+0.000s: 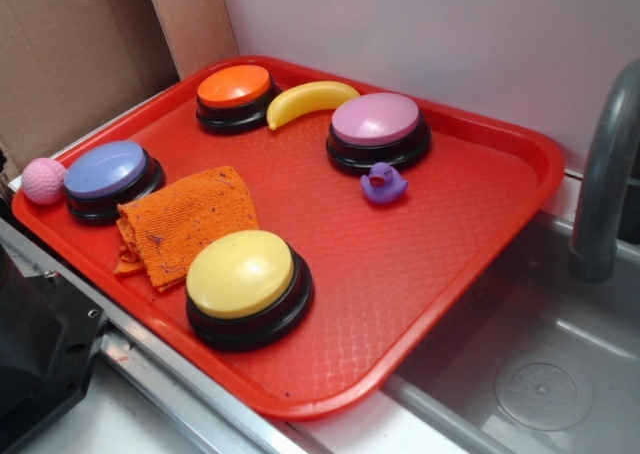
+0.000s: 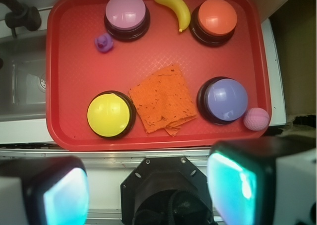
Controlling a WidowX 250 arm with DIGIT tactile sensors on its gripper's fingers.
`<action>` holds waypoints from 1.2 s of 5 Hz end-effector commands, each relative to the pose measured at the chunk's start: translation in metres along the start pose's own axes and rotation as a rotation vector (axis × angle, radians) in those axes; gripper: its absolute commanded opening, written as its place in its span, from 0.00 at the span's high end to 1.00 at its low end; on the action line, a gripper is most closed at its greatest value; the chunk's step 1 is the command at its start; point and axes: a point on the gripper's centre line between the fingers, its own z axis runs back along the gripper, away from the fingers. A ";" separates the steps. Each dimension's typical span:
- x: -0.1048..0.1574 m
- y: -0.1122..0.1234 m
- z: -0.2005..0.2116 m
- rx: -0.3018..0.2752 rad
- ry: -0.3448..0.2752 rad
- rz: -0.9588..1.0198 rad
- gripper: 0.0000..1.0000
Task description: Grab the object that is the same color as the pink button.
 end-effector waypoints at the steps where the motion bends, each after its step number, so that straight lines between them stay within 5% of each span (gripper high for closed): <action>1: 0.000 0.000 0.000 0.000 0.000 0.000 0.00; 3: 0.012 0.054 -0.046 0.128 -0.074 0.486 0.00; 5: -0.001 0.129 -0.077 0.256 -0.032 0.972 0.00; 6: -0.015 0.149 -0.091 0.309 0.002 1.216 0.00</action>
